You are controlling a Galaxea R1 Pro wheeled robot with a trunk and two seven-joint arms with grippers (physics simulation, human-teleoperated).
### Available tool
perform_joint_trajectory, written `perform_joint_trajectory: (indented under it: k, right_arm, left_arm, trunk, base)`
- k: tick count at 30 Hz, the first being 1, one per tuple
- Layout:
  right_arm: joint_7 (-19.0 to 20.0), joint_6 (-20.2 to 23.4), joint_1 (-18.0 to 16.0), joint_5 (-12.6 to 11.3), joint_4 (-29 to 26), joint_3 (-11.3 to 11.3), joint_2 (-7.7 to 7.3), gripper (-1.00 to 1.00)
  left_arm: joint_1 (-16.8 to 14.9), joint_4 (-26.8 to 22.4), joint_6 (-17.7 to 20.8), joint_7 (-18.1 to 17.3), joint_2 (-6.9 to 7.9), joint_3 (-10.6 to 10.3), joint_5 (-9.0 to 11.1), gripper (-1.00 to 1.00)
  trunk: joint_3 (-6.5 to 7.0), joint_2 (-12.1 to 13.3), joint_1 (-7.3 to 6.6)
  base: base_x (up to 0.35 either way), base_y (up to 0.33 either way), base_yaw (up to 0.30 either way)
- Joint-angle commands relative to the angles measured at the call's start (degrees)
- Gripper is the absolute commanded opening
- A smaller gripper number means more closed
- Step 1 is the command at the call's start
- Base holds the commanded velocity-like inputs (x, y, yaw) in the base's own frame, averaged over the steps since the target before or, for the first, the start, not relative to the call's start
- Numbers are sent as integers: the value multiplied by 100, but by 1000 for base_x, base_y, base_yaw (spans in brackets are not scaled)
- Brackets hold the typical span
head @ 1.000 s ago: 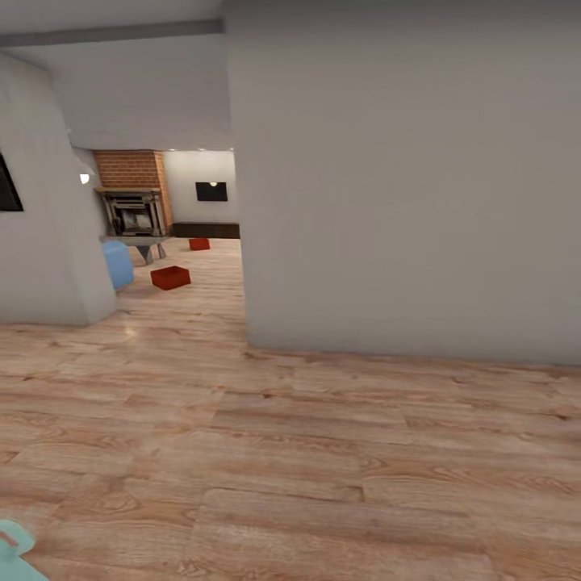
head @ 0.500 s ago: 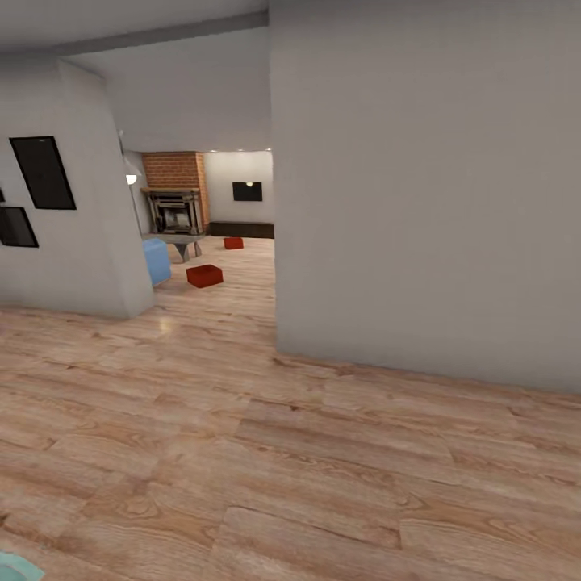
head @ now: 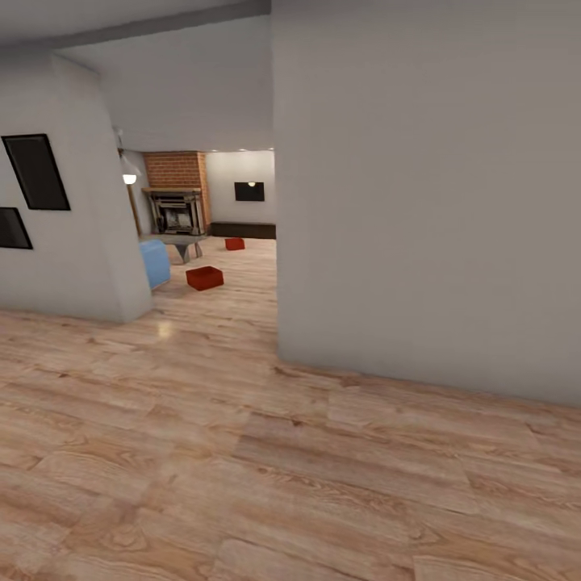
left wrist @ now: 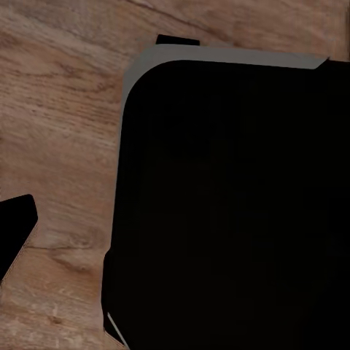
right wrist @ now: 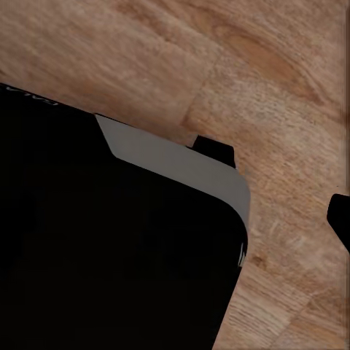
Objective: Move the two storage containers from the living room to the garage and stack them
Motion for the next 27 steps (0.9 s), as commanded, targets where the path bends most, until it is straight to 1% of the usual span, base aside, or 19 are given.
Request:
perform_joint_trajectory:
  k: [1, 27]
  right_arm:
    - [25, -34, -7, -63, 18, 37, 3, 100]
    - [25, -34, -7, -39, -8, 69, 24, 100]
  left_arm:
    - [-2, 1, -13, 3, 0, 0, 44, 100]
    - [-1, 1, -13, 4, 0, 0, 46, 100]
  trunk:
    - [-5, -2, 3]
    - [-5, -2, 3]
  base:
    - [321, 0, 0]
    - [320, 0, 0]
